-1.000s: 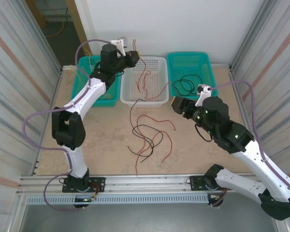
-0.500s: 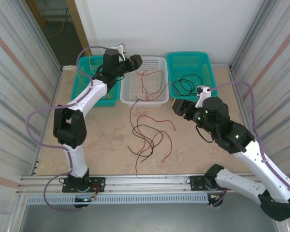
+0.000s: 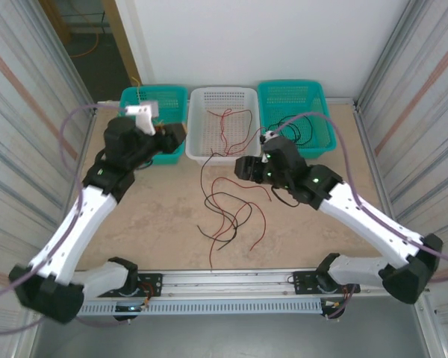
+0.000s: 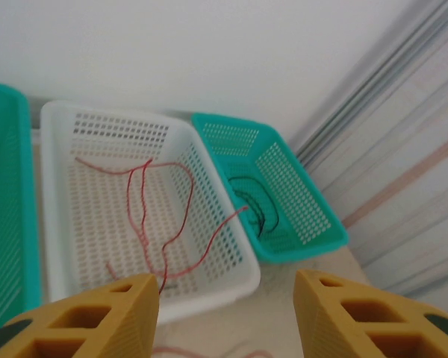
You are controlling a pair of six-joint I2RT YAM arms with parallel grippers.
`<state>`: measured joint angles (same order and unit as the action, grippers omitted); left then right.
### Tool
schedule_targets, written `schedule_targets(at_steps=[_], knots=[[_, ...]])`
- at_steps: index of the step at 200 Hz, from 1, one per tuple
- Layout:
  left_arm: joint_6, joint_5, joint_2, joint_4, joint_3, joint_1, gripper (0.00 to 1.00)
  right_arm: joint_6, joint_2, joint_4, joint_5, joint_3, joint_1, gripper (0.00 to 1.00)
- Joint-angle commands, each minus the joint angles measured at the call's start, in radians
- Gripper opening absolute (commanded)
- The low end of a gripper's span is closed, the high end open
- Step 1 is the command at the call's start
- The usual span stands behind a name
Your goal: Untangle the cables
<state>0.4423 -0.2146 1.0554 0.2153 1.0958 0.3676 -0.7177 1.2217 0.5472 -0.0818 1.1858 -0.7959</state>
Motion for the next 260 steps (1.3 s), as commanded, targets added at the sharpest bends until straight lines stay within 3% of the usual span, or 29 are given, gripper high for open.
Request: schedule_targets(at_steps=[1,55,94,139,197,260], knots=[[-0.086,0.022,-0.126,0.208,-0.097,-0.006,0.52,0.029,0.084,0.026,-0.007,0.037,-0.029,0.65],[-0.009,-0.024,-0.234,0.227,-0.255,-0.007,0.50,-0.046,0.262,-0.044,0.056,0.037,-0.027,0.64],[-0.027,0.045,-0.242,0.260,-0.252,-0.008,0.47,-0.037,0.428,-0.130,0.068,0.097,-0.063,0.60],[-0.024,0.076,-0.271,0.293,-0.258,-0.008,0.47,-0.032,0.553,-0.444,0.020,0.035,-0.096,0.59],[0.009,0.093,-0.327,0.297,-0.304,-0.009,0.47,0.025,0.773,-0.375,-0.025,0.205,-0.106,0.56],[-0.012,0.092,-0.309,0.293,-0.295,-0.010,0.47,0.042,0.845,-0.350,-0.062,0.241,-0.115,0.44]])
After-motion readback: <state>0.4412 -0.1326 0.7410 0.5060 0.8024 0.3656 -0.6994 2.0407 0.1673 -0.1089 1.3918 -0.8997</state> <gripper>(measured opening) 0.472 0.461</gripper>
